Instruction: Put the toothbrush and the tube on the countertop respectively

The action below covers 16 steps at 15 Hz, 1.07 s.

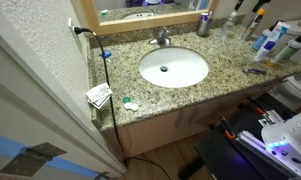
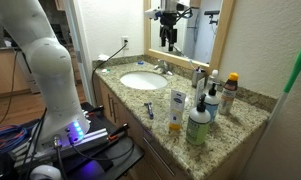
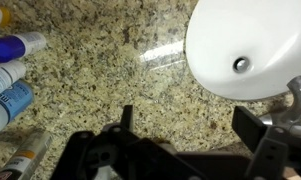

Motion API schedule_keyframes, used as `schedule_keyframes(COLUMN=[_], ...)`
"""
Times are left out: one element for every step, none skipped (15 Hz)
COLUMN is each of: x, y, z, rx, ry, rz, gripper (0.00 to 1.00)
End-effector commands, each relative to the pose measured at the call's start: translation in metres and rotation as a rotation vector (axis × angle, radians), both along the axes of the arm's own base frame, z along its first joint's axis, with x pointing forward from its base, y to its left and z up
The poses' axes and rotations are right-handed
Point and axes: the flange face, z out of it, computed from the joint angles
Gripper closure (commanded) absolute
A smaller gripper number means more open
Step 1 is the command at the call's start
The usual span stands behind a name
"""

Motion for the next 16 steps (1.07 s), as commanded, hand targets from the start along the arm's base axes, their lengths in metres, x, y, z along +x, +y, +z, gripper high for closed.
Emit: schedule_keyframes(x=[0.009, 0.021, 0.033, 0.039, 0.046, 0.051, 0.056, 0.062, 0.069, 0.073, 0.055, 0.060, 0.063, 0.067, 0.077, 0.089], y=[0.000, -0.008, -0.020, -0.027, -0.040, -0.054, -0.069, -0.083, -0.097, -0.108, -0.088, -0.100, -0.107, -0.110, -0.106, -0.110], z=[-0.016, -0.020, -0.019, -0.018, -0.010, -0.005, 0.001, 0.005, 0.006, 0.008, 0.008, 0.010, 0.009, 0.008, -0.005, -0.011], rx=[-0.042, -0.005, 0.054, 0.113, 0.167, 0.218, 0.267, 0.309, 0.346, 0.378, 0.324, 0.347, 0.356, 0.358, 0.348, 0.365], ry=[0.050, 0.094, 0.115, 0.127, 0.129, 0.124, 0.124, 0.125, 0.136, 0.158, 0.119, 0.128, 0.134, 0.138, 0.138, 0.101], rz=[-0.028, -0.094, -0.133, -0.136, -0.150, -0.185, -0.221, -0.267, -0.316, -0.360, -0.309, -0.334, -0.345, -0.350, -0.394, -0.472], gripper=[0.00, 0.00, 0.00, 0.00, 0.00, 0.00, 0.00, 0.00, 0.00, 0.00, 0.00, 0.00, 0.00, 0.00, 0.00, 0.00])
